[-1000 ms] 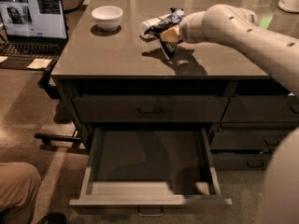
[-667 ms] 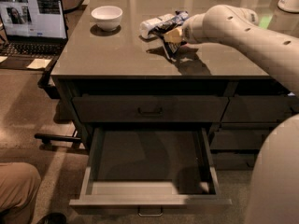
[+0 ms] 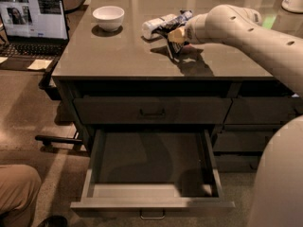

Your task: Pick blue chip bag from middle drawer and place on counter

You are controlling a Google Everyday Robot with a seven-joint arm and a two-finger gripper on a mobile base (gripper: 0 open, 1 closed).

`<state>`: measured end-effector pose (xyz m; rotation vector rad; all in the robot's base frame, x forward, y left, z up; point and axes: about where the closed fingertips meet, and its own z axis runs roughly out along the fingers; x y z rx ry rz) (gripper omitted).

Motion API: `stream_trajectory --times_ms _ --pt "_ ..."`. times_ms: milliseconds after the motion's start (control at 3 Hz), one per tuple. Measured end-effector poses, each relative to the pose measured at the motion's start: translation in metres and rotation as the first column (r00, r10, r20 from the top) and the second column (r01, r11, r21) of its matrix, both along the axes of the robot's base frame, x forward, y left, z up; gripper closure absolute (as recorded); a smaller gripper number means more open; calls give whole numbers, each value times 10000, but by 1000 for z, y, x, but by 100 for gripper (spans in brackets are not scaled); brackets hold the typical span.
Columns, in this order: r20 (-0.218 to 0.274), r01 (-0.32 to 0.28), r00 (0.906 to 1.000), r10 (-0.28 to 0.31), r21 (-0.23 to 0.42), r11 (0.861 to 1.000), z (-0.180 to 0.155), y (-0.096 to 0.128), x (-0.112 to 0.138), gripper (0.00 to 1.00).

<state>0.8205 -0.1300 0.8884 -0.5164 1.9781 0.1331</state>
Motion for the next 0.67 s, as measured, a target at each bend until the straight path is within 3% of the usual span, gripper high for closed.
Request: stream_trajectory --times_ms 333,667 --pt "-1 -1 10000 1 0 10000 0 0 0 0" --pt "-1 -1 10000 1 0 10000 0 0 0 0"
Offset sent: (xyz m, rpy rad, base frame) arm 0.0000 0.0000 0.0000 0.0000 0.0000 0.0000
